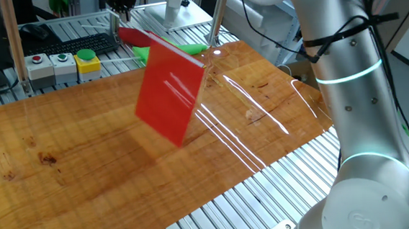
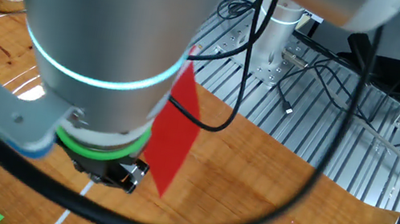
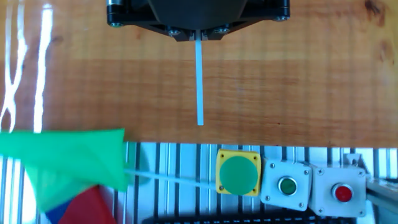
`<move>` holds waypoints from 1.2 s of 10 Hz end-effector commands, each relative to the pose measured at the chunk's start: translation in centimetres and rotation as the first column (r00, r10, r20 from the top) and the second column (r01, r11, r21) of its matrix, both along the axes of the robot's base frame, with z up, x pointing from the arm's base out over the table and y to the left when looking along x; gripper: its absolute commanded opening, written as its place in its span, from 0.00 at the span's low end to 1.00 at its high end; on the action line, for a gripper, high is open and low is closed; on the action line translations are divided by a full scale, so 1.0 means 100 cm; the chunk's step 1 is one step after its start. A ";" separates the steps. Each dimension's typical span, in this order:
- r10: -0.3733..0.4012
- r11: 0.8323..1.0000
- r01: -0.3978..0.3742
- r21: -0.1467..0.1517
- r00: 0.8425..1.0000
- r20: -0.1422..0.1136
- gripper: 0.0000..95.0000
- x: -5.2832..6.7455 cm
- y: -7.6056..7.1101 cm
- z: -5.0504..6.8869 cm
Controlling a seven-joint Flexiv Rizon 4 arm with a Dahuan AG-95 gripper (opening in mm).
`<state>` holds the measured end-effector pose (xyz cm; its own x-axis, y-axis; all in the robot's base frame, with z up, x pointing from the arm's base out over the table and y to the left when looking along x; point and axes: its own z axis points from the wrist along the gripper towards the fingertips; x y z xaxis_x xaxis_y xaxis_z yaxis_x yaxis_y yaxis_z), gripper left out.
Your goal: Wave the flag
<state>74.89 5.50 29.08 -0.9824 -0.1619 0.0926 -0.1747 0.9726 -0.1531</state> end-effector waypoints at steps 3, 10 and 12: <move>-0.051 0.998 0.048 0.043 0.996 0.074 0.00 -0.001 0.000 -0.003; -0.098 0.992 0.088 0.092 0.988 0.119 0.00 -0.002 0.000 -0.002; -0.135 0.986 0.121 0.117 0.983 0.122 0.00 -0.002 0.000 -0.002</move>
